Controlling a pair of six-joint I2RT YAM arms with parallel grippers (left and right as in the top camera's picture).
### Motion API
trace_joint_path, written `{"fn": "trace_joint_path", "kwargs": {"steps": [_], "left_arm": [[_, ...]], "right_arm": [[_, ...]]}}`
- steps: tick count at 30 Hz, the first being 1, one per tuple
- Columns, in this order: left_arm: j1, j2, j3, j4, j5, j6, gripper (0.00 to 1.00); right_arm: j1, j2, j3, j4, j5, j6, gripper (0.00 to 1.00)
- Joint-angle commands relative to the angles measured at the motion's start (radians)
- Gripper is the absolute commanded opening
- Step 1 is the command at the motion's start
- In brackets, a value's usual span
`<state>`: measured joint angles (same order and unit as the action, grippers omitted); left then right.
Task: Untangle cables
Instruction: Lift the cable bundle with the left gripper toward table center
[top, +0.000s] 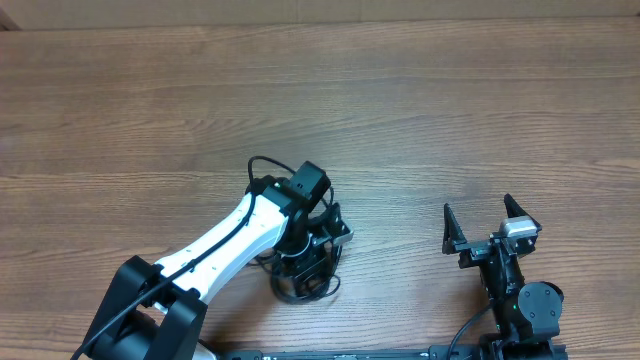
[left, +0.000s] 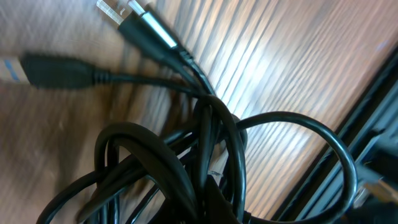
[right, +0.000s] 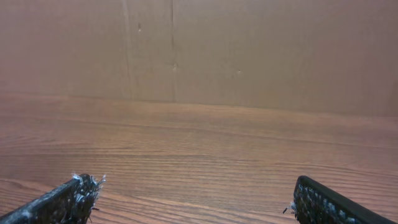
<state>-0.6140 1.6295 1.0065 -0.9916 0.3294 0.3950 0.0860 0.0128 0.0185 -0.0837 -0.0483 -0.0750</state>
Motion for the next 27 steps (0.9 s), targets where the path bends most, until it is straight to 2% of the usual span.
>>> {"fn": "trace_joint_path", "kwargs": {"steps": [1, 9, 20, 27], "left_arm": [[-0.002, 0.005, 0.105, 0.009, 0.100, -0.038, 0.04], [-0.001, 0.005, 0.261, 0.126, 0.228, -0.151, 0.04], [0.045, 0.005, 0.267, 0.373, 0.406, -0.403, 0.04], [0.094, 0.005, 0.267, 0.394, 0.617, -0.607, 0.04]], "right_arm": [[0.002, -0.010, -0.011, 0.003, -0.005, -0.002, 1.00], [0.002, -0.010, -0.011, 0.003, -0.005, -0.002, 1.00], [0.002, -0.010, -0.011, 0.003, -0.005, -0.002, 1.00], [0.002, -0.010, -0.011, 0.003, -0.005, -0.002, 1.00]]}}
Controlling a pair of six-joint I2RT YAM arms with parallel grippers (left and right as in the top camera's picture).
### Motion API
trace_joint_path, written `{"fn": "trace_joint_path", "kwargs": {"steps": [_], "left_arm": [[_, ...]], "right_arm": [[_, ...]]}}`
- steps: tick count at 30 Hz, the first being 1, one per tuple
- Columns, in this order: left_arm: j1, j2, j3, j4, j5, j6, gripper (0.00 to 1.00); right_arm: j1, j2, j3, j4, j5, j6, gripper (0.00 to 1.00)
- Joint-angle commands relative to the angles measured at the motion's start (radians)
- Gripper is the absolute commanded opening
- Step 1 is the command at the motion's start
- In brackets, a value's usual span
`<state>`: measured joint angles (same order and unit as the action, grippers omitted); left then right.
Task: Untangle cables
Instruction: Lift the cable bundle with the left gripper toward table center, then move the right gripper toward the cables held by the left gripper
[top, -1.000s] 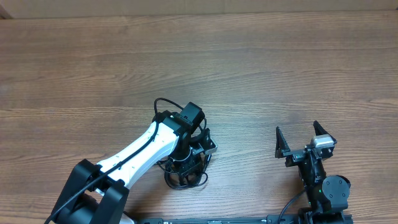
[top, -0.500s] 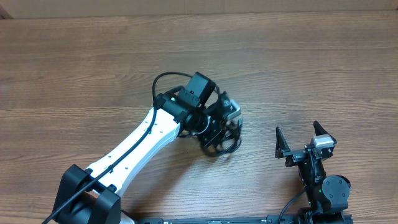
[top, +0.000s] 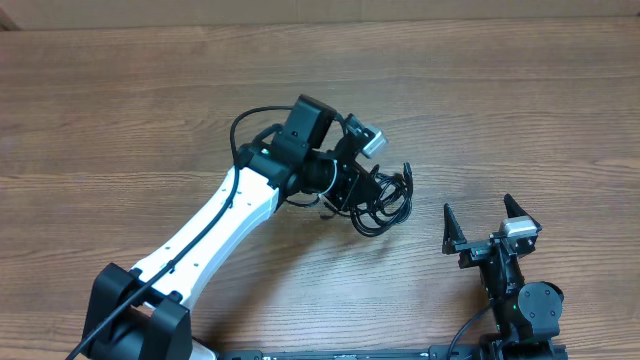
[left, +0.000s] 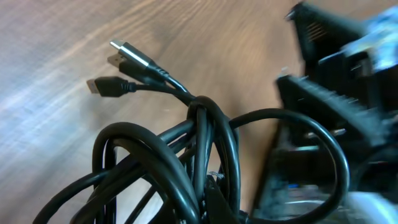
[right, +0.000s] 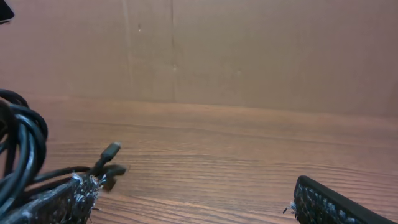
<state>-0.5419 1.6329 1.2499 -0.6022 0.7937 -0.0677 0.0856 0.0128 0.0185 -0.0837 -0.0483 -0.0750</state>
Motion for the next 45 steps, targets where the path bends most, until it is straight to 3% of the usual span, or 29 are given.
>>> {"fn": "trace_joint_path", "kwargs": {"steps": [1, 5, 15, 20, 29, 45], "left_arm": [[0.031, 0.002, 0.024, 0.005, 0.167, -0.172, 0.04], [0.084, 0.002, 0.024, 0.001, 0.283, -0.235, 0.04], [0.205, 0.002, 0.024, 0.001, 0.649, -0.239, 0.04], [0.220, 0.002, 0.024, 0.001, 0.683, -0.240, 0.04], [0.222, 0.002, 0.024, 0.007, 0.772, -0.235, 0.04], [0.304, 0.002, 0.024, 0.013, 0.787, -0.255, 0.04]], "right_arm": [[0.002, -0.010, -0.011, 0.003, -0.004, -0.002, 1.00], [0.002, -0.010, -0.010, 0.001, 0.033, -0.002, 1.00], [0.003, -0.010, -0.010, 0.010, 0.000, -0.002, 1.00], [0.003, -0.010, -0.010, 0.024, -0.198, 0.009, 1.00], [0.003, -0.010, -0.005, 0.063, -0.253, 0.288, 1.00], [0.003, 0.046, 0.277, -0.192, -0.273, 0.292, 1.00]]}}
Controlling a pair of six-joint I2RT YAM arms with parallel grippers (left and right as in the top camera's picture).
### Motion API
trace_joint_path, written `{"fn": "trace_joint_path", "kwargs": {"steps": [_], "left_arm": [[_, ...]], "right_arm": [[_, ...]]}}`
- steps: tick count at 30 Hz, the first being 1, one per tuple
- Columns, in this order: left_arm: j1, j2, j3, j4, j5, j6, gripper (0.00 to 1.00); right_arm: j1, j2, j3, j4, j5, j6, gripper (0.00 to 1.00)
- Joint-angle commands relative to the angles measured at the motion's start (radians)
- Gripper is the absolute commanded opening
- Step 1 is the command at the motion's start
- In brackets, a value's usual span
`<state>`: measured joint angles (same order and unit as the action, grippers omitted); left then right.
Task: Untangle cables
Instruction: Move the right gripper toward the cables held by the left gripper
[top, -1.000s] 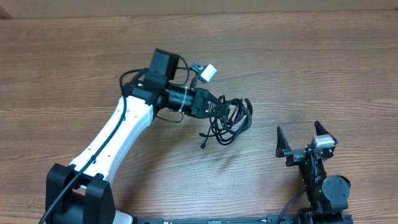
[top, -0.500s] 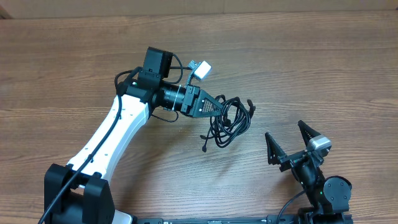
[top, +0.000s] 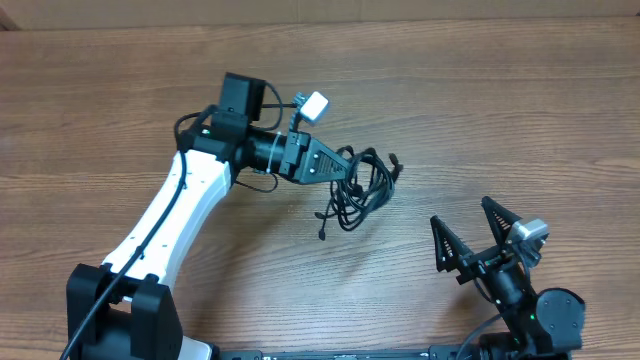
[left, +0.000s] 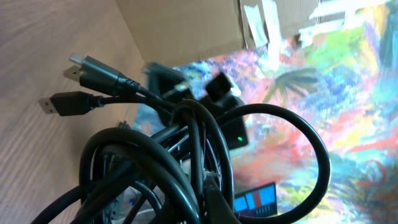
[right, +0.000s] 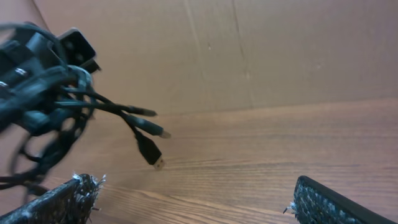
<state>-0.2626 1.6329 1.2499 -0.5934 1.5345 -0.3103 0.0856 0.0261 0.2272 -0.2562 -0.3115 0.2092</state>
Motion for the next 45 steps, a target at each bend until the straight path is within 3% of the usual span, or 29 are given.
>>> {"fn": "trace_joint_path", "kwargs": {"steps": [1, 11, 19, 27, 31, 43, 45], "left_arm": [[0.032, 0.002, 0.024, 0.004, 0.046, -0.012, 0.04], [0.055, 0.002, 0.024, 0.005, 0.046, -0.039, 0.04], [0.121, 0.001, 0.024, 0.058, 0.046, -0.193, 0.04], [0.158, 0.001, 0.024, 0.057, 0.046, -0.201, 0.04], [0.158, 0.001, 0.024, 0.075, 0.046, -0.200, 0.04], [0.158, 0.001, 0.024, 0.200, 0.046, -0.211, 0.04], [0.157, 0.001, 0.024, 0.229, 0.045, -0.210, 0.04]], "right_arm": [[0.003, 0.053, 0.093, -0.039, -0.014, 0.008, 1.00], [0.003, 0.426, 0.378, -0.154, -0.140, 0.007, 1.00], [0.003, 0.691, 0.516, -0.164, -0.425, 0.007, 1.00], [0.003, 0.845, 0.526, -0.055, -0.824, 0.008, 1.00], [0.005, 0.903, 0.526, 0.029, -0.882, 0.009, 1.00], [0.005, 1.044, 0.526, 0.059, -0.888, 0.019, 1.00], [0.010, 1.064, 0.526, 0.066, -0.888, 0.022, 0.93]]}}
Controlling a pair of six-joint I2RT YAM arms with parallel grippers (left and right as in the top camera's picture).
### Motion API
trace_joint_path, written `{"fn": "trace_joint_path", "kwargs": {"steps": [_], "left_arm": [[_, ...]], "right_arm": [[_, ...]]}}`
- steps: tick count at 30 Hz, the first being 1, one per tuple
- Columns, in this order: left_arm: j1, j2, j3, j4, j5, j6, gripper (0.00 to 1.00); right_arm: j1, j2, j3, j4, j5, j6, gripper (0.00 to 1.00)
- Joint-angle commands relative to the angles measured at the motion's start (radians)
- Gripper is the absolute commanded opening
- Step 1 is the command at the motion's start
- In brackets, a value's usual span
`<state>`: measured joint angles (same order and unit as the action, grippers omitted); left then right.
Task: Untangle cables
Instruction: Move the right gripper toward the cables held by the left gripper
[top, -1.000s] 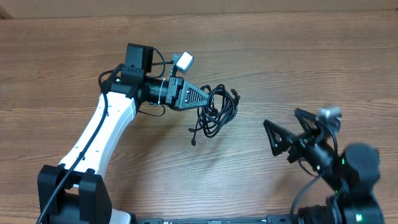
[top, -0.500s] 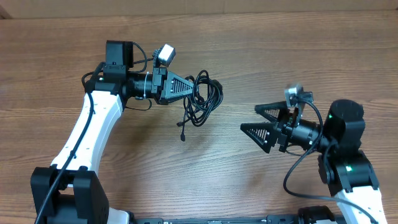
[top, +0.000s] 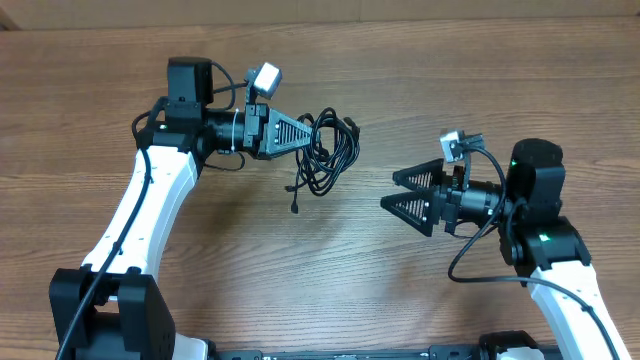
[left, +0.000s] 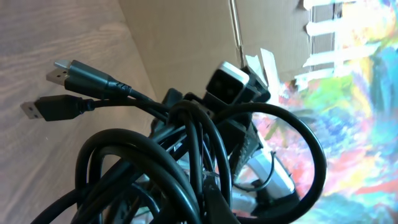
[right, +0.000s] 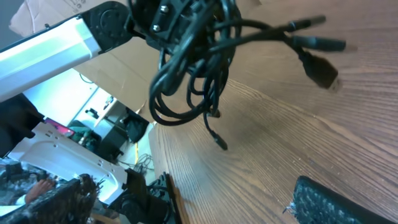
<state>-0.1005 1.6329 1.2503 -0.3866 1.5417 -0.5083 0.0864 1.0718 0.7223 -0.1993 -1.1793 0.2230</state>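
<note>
A tangled bundle of black cables (top: 326, 150) hangs above the wooden table (top: 470, 80), left of centre, with a loose plug end (top: 295, 208) dangling below it. My left gripper (top: 308, 134) is shut on the bundle from the left. In the left wrist view the loops (left: 186, 155) fill the frame, with USB plugs (left: 68, 70) sticking out to the left. To the right, my right gripper (top: 392, 190) points at the bundle with a gap between them, open and holding nothing. In the right wrist view the bundle (right: 193, 62) hangs ahead, beyond the finger pads (right: 336, 202).
The white left arm (top: 140, 220) reaches up the table's left side. The right arm's body (top: 535, 215) stands at the right. A cardboard wall (top: 400, 8) runs along the table's far edge.
The left gripper has carried the bundle further left and toward the back. The right arm has risen from the near edge and turned left, its open gripper now facing the bundle.
First my left gripper was down on the bundle near the table's front edge, the right arm parked. Then the bundle was lifted toward the middle, then held higher and further back while the right gripper tilted. Now both grippers face each other across the hanging bundle.
</note>
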Motion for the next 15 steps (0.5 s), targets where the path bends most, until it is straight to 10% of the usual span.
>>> {"fn": "trace_joint_path", "kwargs": {"steps": [1, 15], "left_arm": [[-0.008, 0.001, 0.024, 0.032, 0.035, -0.010, 0.04], [-0.088, 0.001, 0.024, 0.063, 0.039, -0.066, 0.04]], "right_arm": [[0.013, 0.026, 0.031, 0.012, -0.020, 0.010, 0.91], [0.151, 0.055, 0.031, 0.142, 0.013, -0.094, 0.76]]}}
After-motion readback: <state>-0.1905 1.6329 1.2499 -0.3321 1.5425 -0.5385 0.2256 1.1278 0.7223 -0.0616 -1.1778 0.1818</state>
